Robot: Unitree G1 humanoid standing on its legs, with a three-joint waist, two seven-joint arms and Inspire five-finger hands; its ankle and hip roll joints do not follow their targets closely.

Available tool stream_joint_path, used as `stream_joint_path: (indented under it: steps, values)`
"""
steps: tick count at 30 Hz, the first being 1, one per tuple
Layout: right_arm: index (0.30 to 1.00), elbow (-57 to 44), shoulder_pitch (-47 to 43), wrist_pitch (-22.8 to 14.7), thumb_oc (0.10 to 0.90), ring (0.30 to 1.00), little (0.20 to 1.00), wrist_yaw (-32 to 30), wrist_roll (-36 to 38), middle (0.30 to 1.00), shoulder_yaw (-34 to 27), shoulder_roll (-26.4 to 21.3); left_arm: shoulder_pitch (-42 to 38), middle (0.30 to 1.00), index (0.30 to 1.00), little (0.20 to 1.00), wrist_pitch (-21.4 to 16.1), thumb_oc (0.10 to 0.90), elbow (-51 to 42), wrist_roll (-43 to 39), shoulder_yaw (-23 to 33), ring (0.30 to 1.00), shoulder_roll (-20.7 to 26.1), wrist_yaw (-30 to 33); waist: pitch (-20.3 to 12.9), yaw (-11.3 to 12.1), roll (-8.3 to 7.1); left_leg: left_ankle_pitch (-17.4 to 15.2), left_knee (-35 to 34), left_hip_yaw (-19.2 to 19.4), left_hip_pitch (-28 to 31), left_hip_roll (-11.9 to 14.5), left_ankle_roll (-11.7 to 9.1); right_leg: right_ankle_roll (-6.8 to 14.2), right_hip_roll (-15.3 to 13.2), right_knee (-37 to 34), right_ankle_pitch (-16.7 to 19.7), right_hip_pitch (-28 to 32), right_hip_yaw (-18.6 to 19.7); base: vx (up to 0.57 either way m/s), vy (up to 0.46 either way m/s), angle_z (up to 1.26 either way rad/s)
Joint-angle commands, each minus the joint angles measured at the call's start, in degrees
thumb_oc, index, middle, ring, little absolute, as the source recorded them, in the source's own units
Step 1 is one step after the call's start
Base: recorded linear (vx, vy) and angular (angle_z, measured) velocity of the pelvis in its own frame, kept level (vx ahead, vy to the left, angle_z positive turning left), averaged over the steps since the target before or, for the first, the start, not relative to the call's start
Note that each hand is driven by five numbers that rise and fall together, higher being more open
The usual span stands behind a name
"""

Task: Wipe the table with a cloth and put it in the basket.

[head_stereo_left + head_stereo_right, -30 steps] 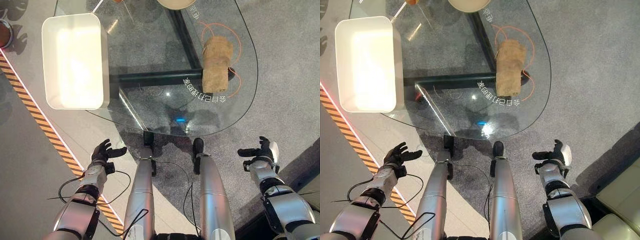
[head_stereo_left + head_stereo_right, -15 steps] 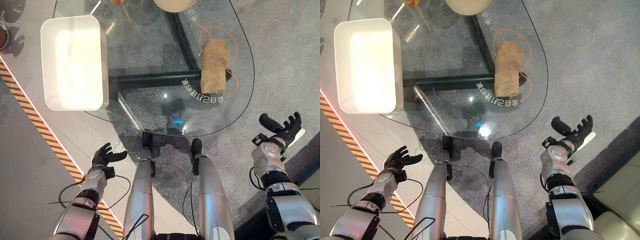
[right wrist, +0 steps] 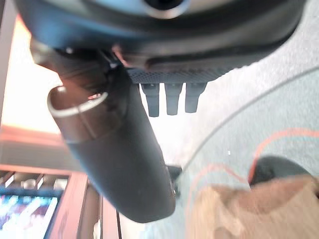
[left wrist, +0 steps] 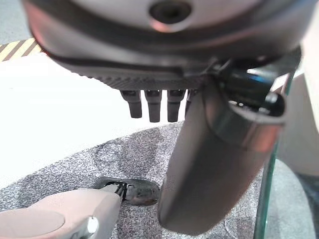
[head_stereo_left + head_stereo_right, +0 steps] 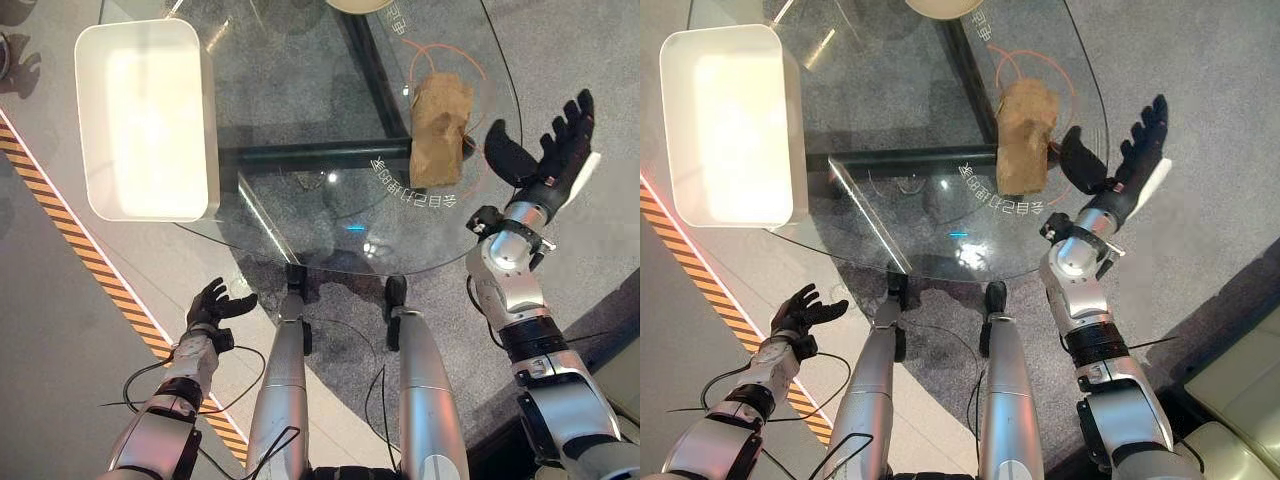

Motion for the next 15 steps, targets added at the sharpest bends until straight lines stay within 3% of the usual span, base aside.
stream_joint_path:
  steps: [1, 10, 15]
  values:
    - [0.9, -7.9, -0.2, -1.0, 0.8, 0.9, 0.9, 0.3, -6.5, 0.9, -1.0, -2.3, 3.2, 0.9, 0.9, 0.9, -2.0, 0.8, 2.7, -1.0, 0.6, 0.9, -0.1, 1.3, -1.1, -1.2, -0.75, -6.5, 4.1, 5.5, 1.8, -5.1, 4.2, -1.5, 2.7, -11.4, 4.9, 3.8, -3.4, 0.0, 0.0, 0.0]
    - [0.9, -9.5, -1.2, 6.1, 0.8, 0.9, 0.9, 2.1, -9.5, 0.9, 4.2, -0.8, 2.9, 0.9, 0.9, 0.9, -2.1, 0.8, 2.7, -0.6, -0.1, 0.9, -1.6, 1.6, -1.1, -1.1, -0.19, -6.3, 3.6, 6.0, 2.6, -5.5, 4.3, -1.8, 2.3, -11.9, 4.9, 4.4, -3.5, 0.0, 0.005, 0.0]
    - [0.9, -8.0, -2.2, 12.3, 0.8, 0.9, 0.9, 2.2, -8.9, 0.9, 7.4, -0.1, 3.0, 0.9, 0.9, 0.9, -2.2, 0.8, 2.9, -0.2, -0.5, 0.9, -2.0, 1.6, -1.1, -0.6, 0.03, -6.1, 3.1, 6.3, 3.2, -5.5, 4.3, -2.0, 2.1, -12.0, 5.0, 4.9, -3.9, 0.0, 0.0, 0.0]
